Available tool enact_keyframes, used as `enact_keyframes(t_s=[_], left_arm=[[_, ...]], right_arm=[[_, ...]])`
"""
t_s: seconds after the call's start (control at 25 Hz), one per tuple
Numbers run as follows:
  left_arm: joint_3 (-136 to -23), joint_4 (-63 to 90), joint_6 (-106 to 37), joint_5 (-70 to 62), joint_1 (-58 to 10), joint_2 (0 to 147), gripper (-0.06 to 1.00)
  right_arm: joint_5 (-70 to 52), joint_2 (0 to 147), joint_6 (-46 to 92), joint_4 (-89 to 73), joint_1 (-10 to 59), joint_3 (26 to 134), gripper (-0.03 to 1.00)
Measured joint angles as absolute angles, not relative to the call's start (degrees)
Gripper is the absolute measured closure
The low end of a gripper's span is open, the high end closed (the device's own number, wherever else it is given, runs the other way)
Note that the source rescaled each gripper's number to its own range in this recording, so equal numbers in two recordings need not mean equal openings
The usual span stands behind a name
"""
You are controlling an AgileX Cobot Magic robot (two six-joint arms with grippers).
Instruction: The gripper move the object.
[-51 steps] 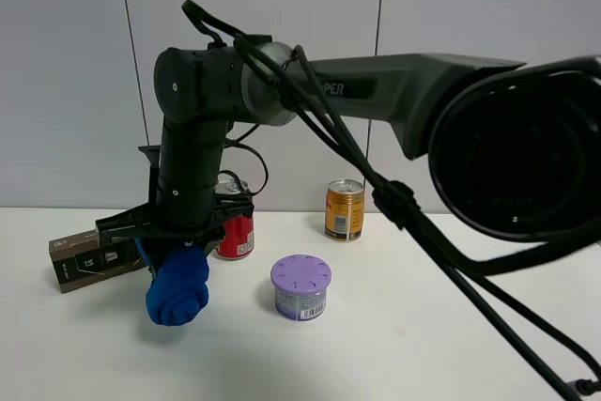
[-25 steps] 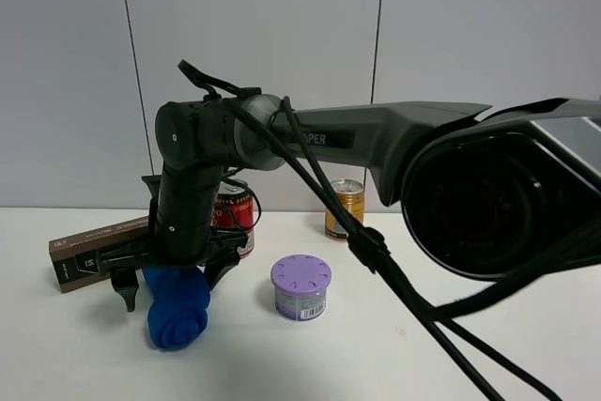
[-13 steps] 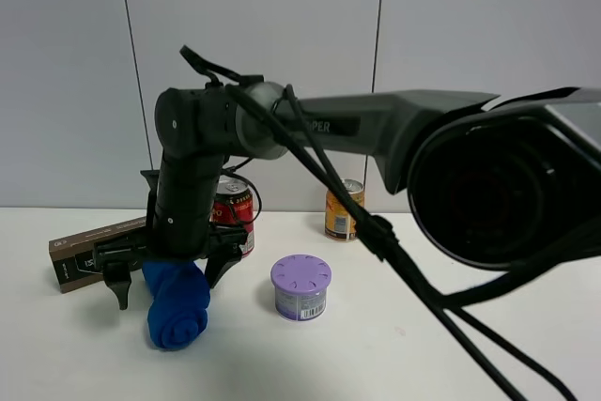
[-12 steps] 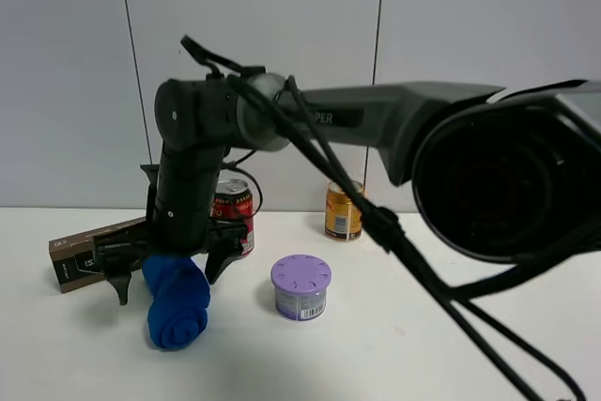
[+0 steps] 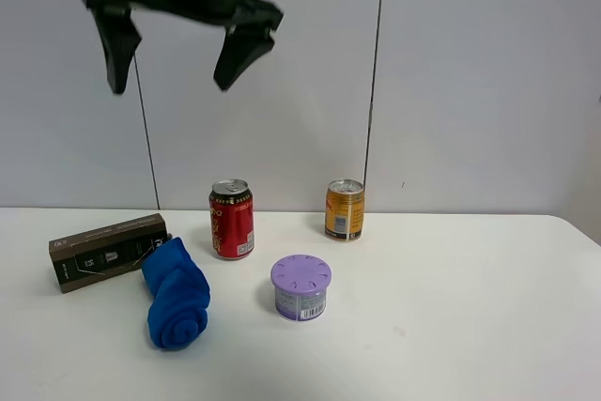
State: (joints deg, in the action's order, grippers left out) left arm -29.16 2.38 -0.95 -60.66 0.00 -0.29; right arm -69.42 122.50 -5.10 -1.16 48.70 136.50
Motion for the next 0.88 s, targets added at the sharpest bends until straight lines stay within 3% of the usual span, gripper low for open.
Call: enact_keyframes(t_s=[0.48, 0.88], left_arm=[[-29.16, 2.38, -0.95, -60.66, 0.00, -0.29, -0.06], [-29.16, 2.38, -0.95, -60.66, 0.00, -0.29, -0.06]], right_arm=[[-69.49, 110.44, -2.29, 14.71, 47.12, 136.50, -0.03], [-69.54, 109.34, -2.05, 17.47, 38.08, 136.50, -0.03]])
